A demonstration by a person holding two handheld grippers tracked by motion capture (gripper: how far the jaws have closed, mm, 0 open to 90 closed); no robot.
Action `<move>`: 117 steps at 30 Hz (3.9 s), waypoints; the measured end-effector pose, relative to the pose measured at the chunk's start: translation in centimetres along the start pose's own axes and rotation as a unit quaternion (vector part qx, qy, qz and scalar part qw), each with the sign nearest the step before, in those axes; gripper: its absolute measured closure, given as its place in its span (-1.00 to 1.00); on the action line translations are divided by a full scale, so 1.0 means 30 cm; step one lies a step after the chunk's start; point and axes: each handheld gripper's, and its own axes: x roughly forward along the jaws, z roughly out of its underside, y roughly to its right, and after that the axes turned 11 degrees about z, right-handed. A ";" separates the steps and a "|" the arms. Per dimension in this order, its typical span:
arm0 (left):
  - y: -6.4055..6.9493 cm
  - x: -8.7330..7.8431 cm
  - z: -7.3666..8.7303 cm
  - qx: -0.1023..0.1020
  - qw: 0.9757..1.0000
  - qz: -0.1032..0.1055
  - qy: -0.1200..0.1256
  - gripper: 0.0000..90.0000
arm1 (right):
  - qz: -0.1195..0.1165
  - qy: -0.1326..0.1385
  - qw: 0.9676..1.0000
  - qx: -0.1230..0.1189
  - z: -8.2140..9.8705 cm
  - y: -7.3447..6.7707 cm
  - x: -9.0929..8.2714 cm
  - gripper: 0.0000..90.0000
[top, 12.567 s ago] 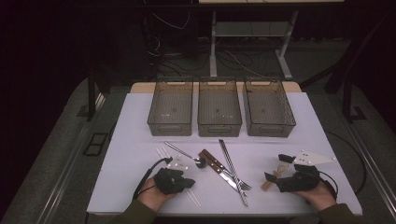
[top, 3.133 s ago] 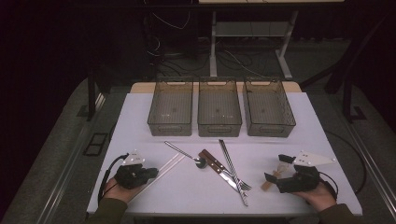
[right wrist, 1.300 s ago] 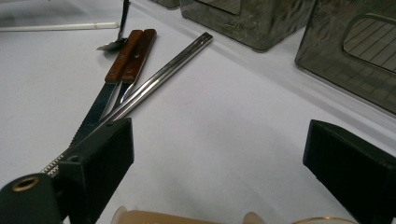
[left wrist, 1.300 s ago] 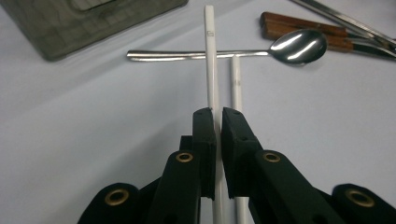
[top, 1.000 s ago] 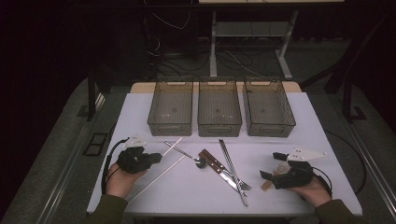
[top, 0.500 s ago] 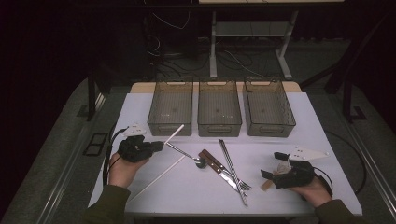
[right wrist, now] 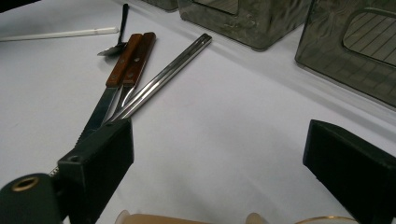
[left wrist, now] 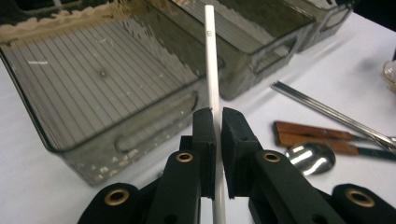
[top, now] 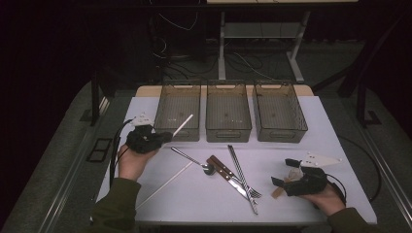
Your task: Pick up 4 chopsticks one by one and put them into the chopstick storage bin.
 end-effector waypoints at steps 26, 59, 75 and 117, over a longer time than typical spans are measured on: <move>-0.184 0.159 -0.236 -0.011 1.000 -0.019 0.007 0.87 | 0.003 0.005 1.000 -0.002 0.000 0.003 -0.004 -0.81; -0.377 0.373 -0.300 -0.052 0.995 -0.088 -0.005 0.85 | 0.000 0.015 1.000 0.006 0.003 0.000 -0.021 -0.81; -0.277 0.317 -0.290 -0.023 0.997 -0.067 -0.007 0.03 | 0.003 0.012 1.000 0.001 0.005 0.000 -0.019 -0.81; 0.077 0.049 0.143 0.037 0.999 -0.010 -0.017 -0.47 | -0.006 0.008 1.000 -0.001 0.008 -0.015 -0.004 -0.81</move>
